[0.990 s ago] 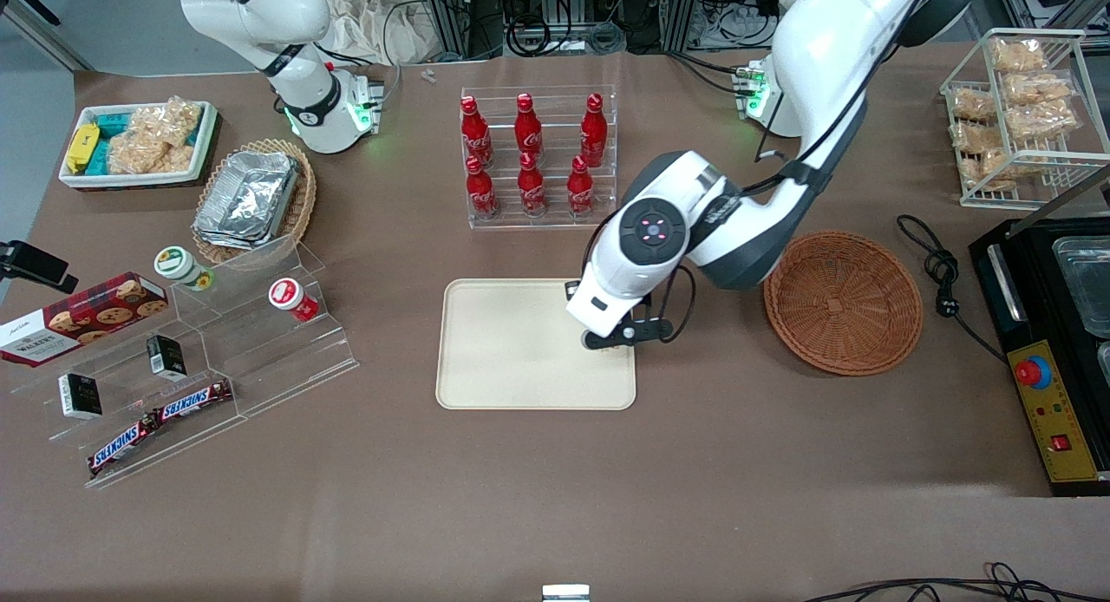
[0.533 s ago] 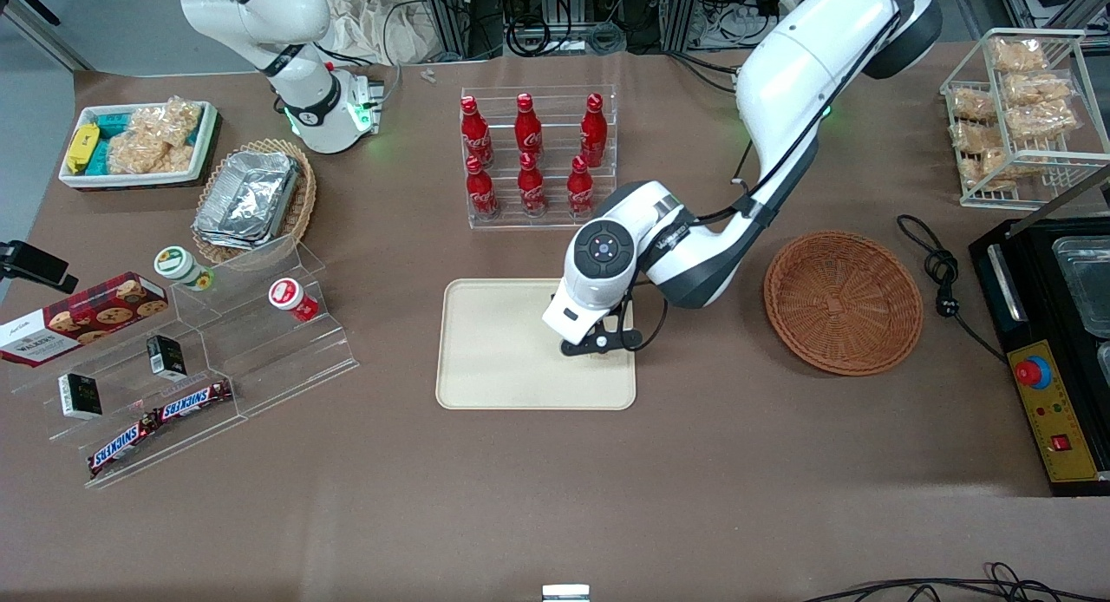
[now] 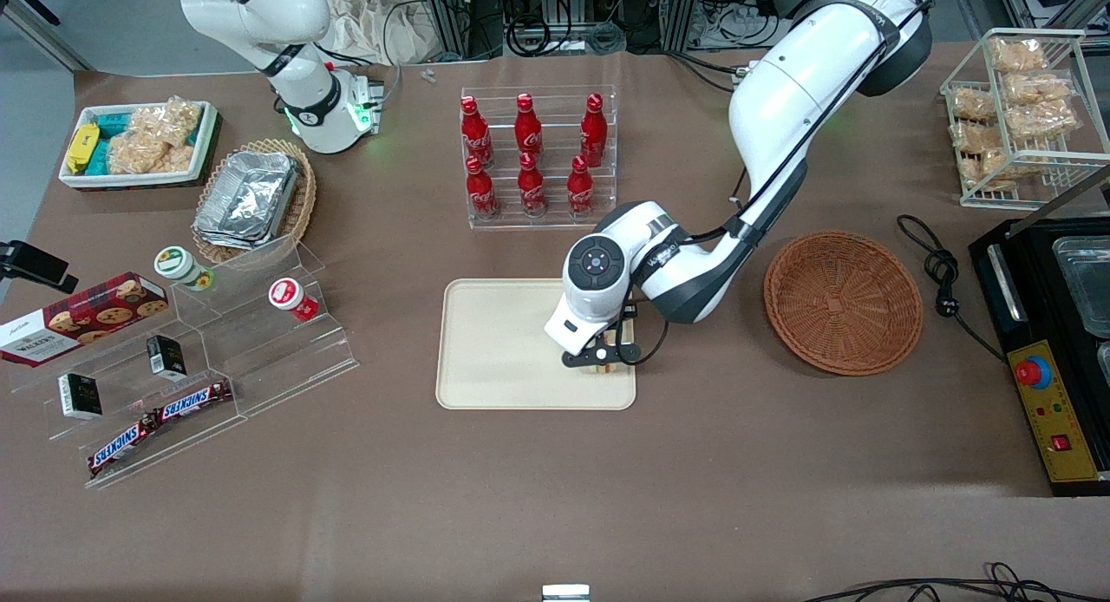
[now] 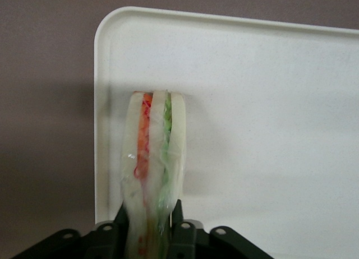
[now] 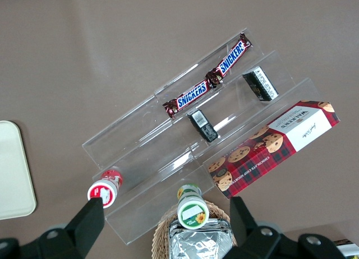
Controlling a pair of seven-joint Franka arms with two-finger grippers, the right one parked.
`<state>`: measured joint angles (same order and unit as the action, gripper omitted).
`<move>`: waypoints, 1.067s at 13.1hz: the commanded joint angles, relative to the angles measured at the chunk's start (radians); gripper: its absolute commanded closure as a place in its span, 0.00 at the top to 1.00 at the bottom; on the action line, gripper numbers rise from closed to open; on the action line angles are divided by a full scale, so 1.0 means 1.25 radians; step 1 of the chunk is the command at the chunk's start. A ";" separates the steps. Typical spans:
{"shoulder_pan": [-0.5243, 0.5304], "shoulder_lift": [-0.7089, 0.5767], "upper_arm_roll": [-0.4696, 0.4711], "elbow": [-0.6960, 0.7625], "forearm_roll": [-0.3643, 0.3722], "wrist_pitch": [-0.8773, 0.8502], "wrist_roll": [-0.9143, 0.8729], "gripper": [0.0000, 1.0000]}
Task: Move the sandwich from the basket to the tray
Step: 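Open the left gripper to release the sandwich and raise away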
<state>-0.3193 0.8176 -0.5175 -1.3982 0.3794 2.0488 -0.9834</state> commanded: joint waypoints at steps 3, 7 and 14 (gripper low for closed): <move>0.022 -0.089 0.000 0.024 0.007 -0.024 -0.016 1.00; 0.136 -0.227 -0.006 0.006 -0.058 -0.133 0.049 1.00; 0.156 -0.520 0.198 -0.189 -0.248 -0.247 0.455 1.00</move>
<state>-0.1161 0.3010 -0.3372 -1.4914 0.1199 1.7296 -0.5120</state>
